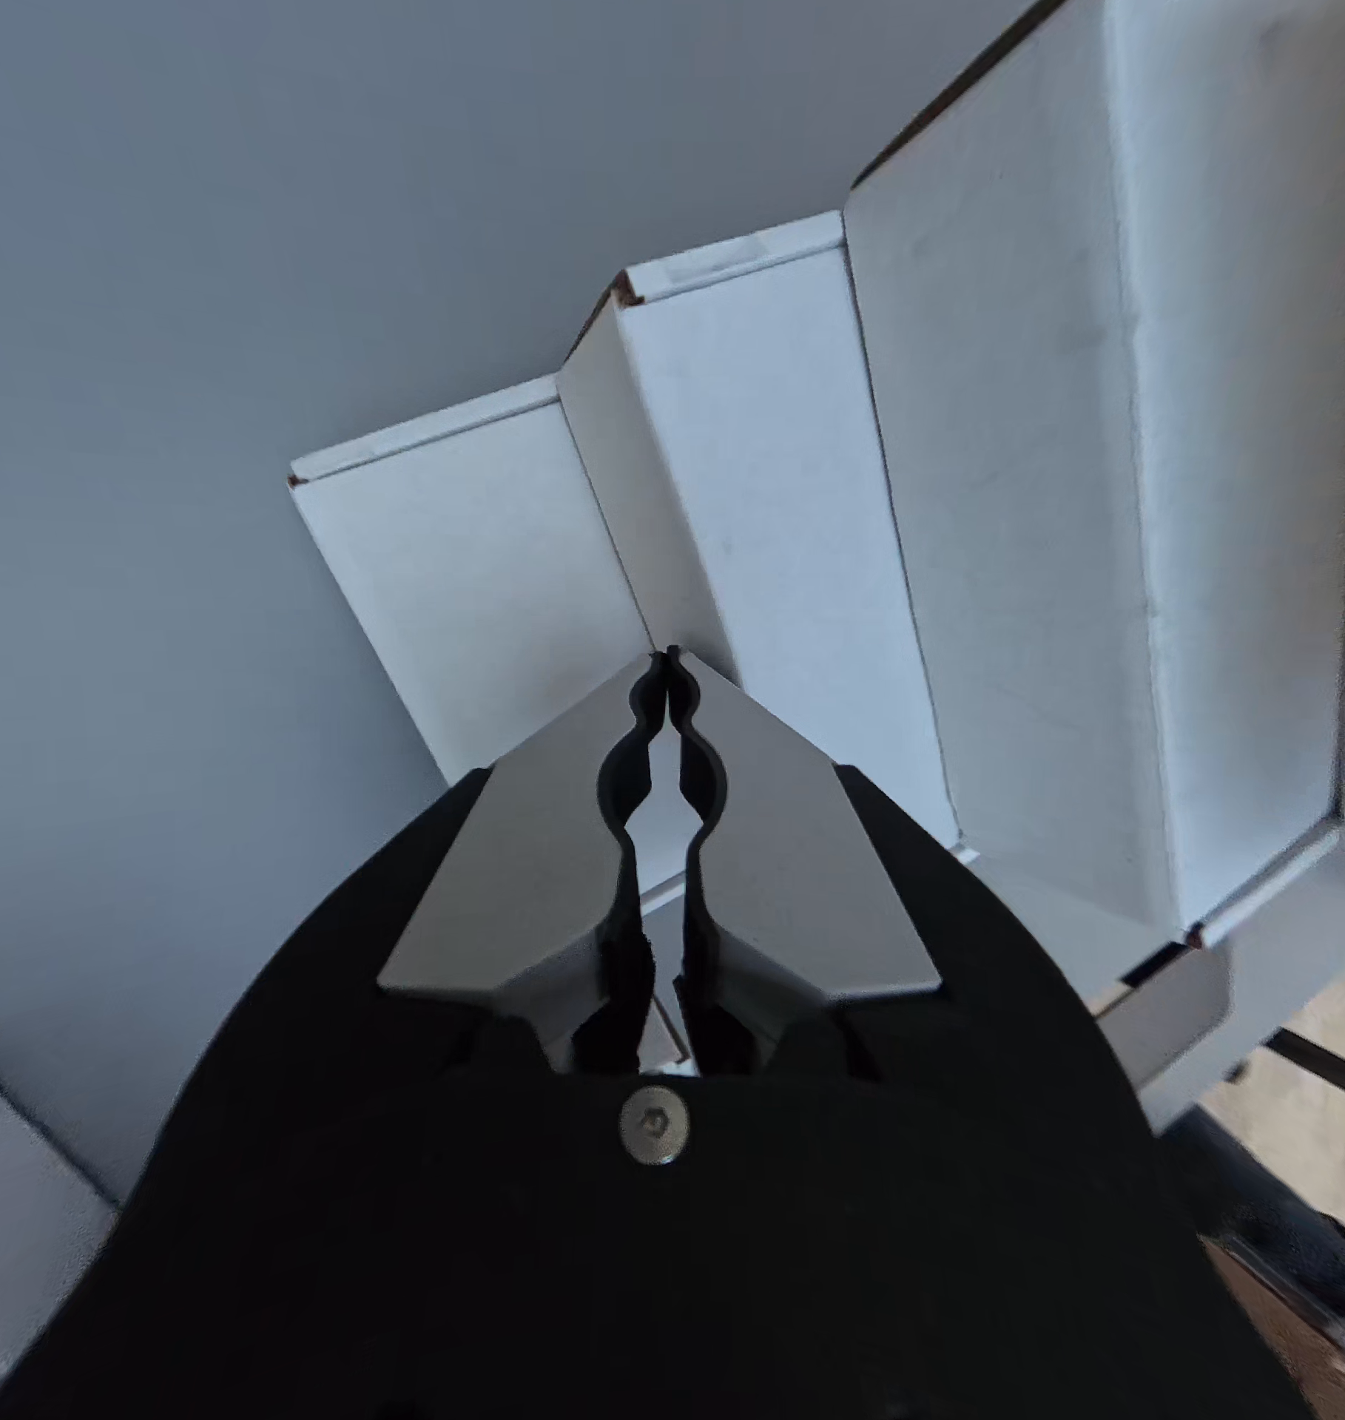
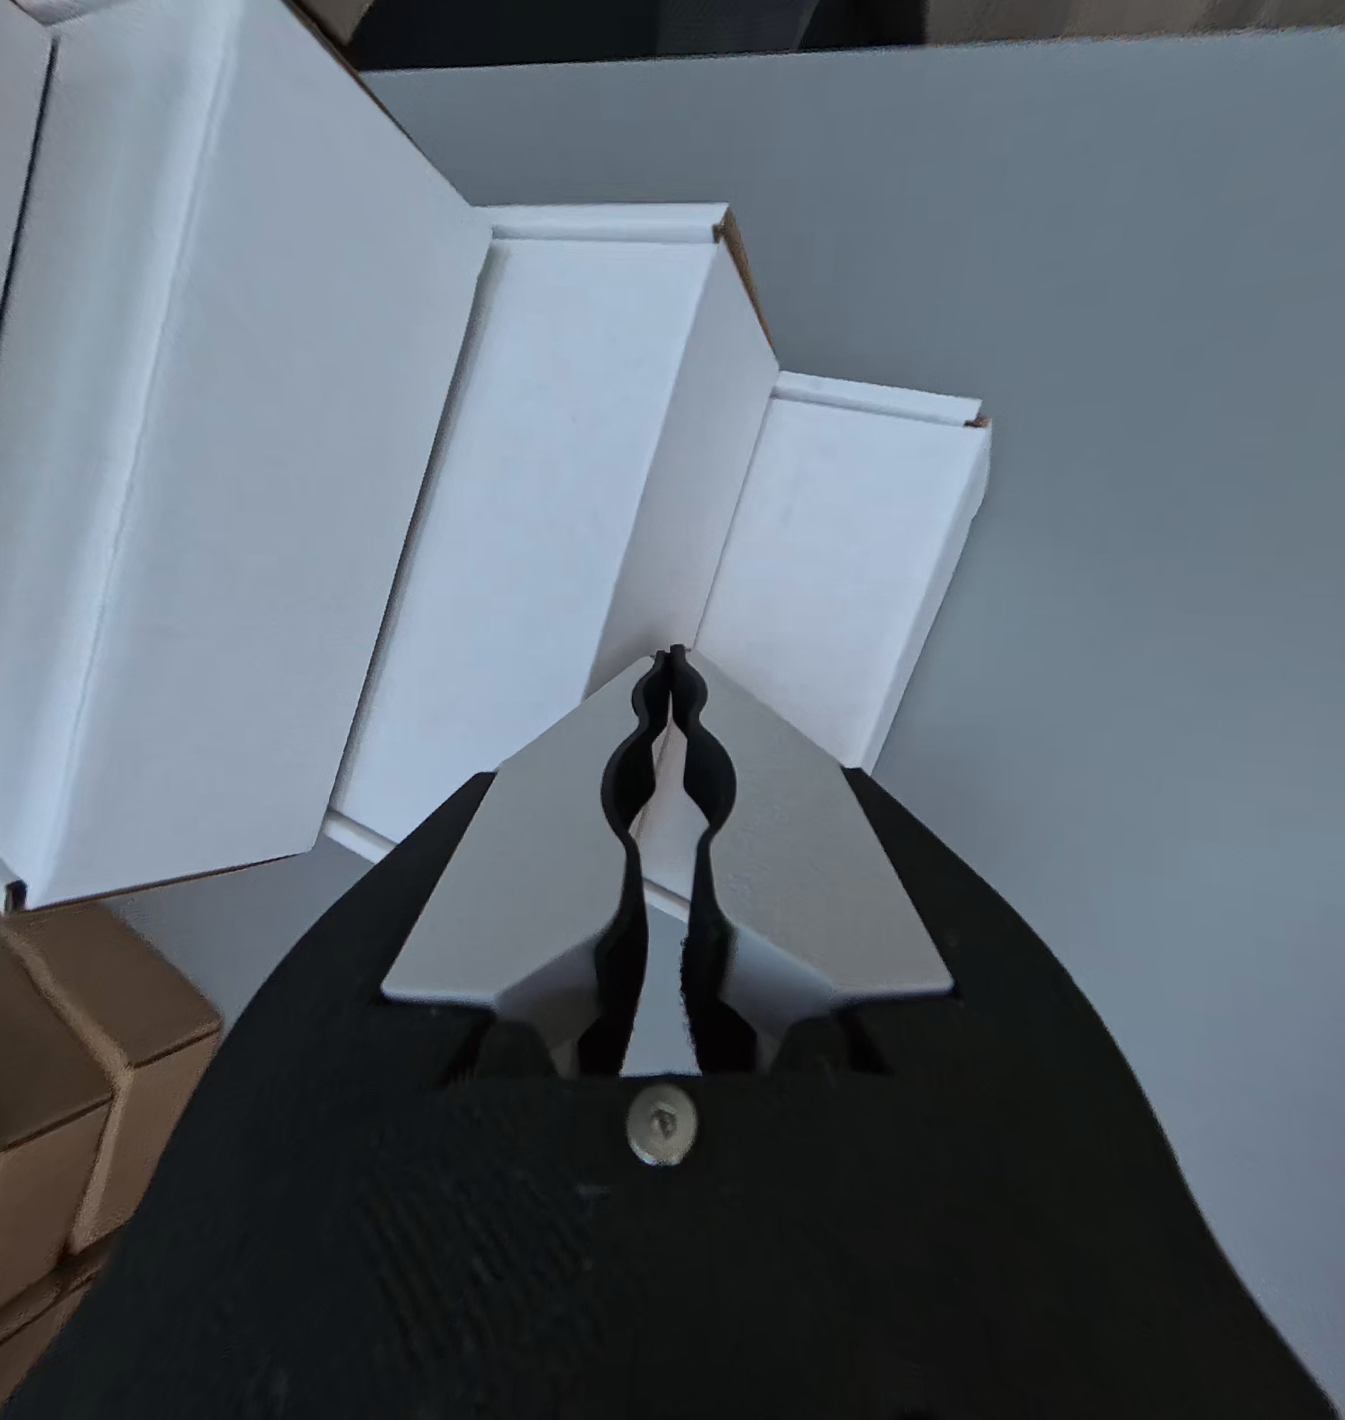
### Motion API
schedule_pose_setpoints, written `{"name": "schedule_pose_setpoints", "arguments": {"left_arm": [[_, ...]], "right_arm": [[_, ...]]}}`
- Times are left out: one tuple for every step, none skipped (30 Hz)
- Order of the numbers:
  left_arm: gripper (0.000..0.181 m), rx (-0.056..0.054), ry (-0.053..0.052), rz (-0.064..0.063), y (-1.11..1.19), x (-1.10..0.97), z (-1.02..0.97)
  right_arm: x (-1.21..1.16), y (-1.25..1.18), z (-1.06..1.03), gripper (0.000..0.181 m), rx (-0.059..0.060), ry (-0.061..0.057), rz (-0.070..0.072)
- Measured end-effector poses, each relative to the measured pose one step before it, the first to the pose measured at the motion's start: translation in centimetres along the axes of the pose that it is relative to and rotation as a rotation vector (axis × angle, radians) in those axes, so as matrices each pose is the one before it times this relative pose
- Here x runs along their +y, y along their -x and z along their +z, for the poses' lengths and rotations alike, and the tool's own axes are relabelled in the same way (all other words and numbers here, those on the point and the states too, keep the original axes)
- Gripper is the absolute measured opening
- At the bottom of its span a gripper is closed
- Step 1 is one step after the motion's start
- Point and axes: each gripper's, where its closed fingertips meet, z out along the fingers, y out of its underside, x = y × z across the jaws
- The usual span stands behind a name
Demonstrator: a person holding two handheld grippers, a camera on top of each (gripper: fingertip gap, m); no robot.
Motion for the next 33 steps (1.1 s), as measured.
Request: {"name": "schedule_pose_setpoints", "arguments": {"left_arm": [[0.0,-0.0479,0.0027,0.0472,0.22,-0.004,0.132],[0.0,-0.0267,-0.002,0.0212,0.153,-0.103,0.01],[0.0,-0.002,0.0023,-0.0091,0.079,-0.11,-0.041],[0.0,0.0125,0.0083,-0.0188,0.004,-0.004,-0.003],[0.0,0.0114,0.0047,-0.0084,-0.031,0.002,0.026],[0.0,0.0025,-0.0005,0.0068,0.008,-0.04,0.017],[0.0,-0.005,-0.002,0.0174,0.052,-0.044,0.024],[0.0,-0.0067,-0.0047,0.0177,0.084,-0.064,0.055],[0.0,-0.0025,-0.0068,0.0089,0.099,-0.049,0.051],[0.0,0.0036,-0.0077,-0.008,0.133,-0.084,-0.036],[0.0,-0.0071,-0.0086,-0.0165,0.478,-0.137,-0.248],[0.0,-0.0234,-0.0171,-0.0128,0.906,-0.259,-0.466],[0.0,-0.0296,-0.0239,-0.0084,1.156,-0.328,-0.612],[0.0,-0.0363,-0.0156,-0.0035,1.365,-0.237,-0.585],[0.0,-0.0384,0.0039,0.0046,1.464,-0.022,-0.361],[0.0,-0.0281,0.0289,0.0065,1.264,0.325,-0.001],[0.0,-0.0118,0.0524,-0.0062,0.87,0.728,0.421],[0.0,0.0023,0.061,-0.0208,0.459,0.892,0.775],[0.0,0.0118,0.0468,-0.0222,0.091,0.725,1.005],[0.0,0.027,0.0203,-0.015,-0.336,0.343,1.049],[0.0,0.0279,0.0028,-0.0101,-0.459,0.06,0.942],[0.0,-0.0149,0.0006,-0.0009,0.178,-0.016,0.659],[0.0,-0.0205,0.0004,0.0143,0.259,-0.038,0.431],[0.0,-0.0104,0.0014,0.0162,0.163,-0.02,0.257],[0.0,0.0012,0.0009,0.0057,0.05,-0.026,0.121],[0.0,0.0103,-0.0007,-0.0054,-0.032,-0.021,0.039],[0.0,0.0172,-0.0075,-0.0149,-0.132,-0.104,-0.007],[0.0,0.029,-0.0284,-0.028,-0.398,-0.487,-0.097],[0.0,0.0103,-0.0338,-0.0328,-0.367,-0.67,-0.1],[0.0,-0.0374,-0.0133,0.0134,0.098,-0.405,0.119],[0.0,-0.0484,0.0055,0.0509,0.301,-0.162,0.116],[0.0,-0.0216,0.0194,0.0384,0.153,-0.01,0.042],[0.0,0.0035,0.0172,0.0148,-0.014,-0.015,-0.064]], "right_arm": [[-0.094,-0.072,-0.065,0.0,0.0445,-0.0182,-0.0299],[0.148,0.096,-0.081,0.0,-0.0043,0.0082,0.0045],[0.226,0.182,-0.087,0.0,-0.0315,0.0146,0.0351],[0.07,0.068,-0.051,0.0,-0.0222,0.0,0.0267],[0.053,-0.005,-0.027,0.0,-0.0069,-0.0018,-0.0005],[0.023,-0.023,0.01,0.0,0.0043,0.0014,-0.0155],[-0.031,-0.046,0.002,0.0,0.0113,0.001,-0.0157],[-0.038,-0.116,0.006,0.0,0.0124,0.0025,-0.0116],[-0.117,-0.072,-0.016,0.0,0.0014,-0.0027,-0.0079],[-0.425,-0.038,-0.151,0.0,-0.0112,-0.0255,-0.0011],[-0.591,-0.545,-0.342,0.0,0.0108,-0.0366,-0.0027],[-0.415,-1.049,-0.419,0.0,0.0328,-0.0235,-0.0258],[-0.164,-1.418,-0.378,0.0,0.0449,-0.0058,-0.05],[0.219,-1.744,-0.222,0.0,0.0551,0.0173,-0.0632],[0.676,-1.695,0.056,0.0,0.0444,0.0404,-0.0594],[0.937,-1.202,0.409,0.0,0.0133,0.0494,-0.0311],[0.82,-0.549,0.632,0.0,-0.0178,0.0407,0.0079],[0.459,-0.009,0.708,0.0,-0.0381,0.0184,0.0293],[0.072,0.294,0.631,0.0,-0.0443,-0.0058,0.0319],[-0.235,0.409,0.508,0.0,-0.0392,-0.0247,0.0282],[-0.221,0.406,0.398,0.0,-0.0304,-0.022,0.0231],[-0.019,0.455,0.355,0.0,-0.0278,-0.0059,0.0137],[0.124,0.333,0.265,0.0,-0.0158,0.0022,0.0005],[0.164,0.123,0.179,0.0,-0.001,0.0022,-0.0097],[0.188,0.202,0.124,0.0,-0.0086,0.0032,-0.0089],[0.152,0.239,0.12,0.0,-0.0138,0.0031,-0.0033],[0.045,0.127,0.069,0.0,-0.0078,-0.0009,0.0021],[-0.218,0.333,-0.014,0.0,-0.0133,-0.0096,0.0187],[-0.488,0.2,0.099,0.0,0.0221,-0.0268,0.0426],[-0.242,-0.043,0.309,0.0,0.0574,-0.0264,-0.0009],[-0.282,-0.119,0.051,0.0,0.0404,-0.0424,-0.0261],[0.1,-0.003,-0.023,0.0,-0.0077,-0.0114,0.0259],[0.229,0.066,-0.1,0.0,-0.0337,0.0057,0.0539]]}}
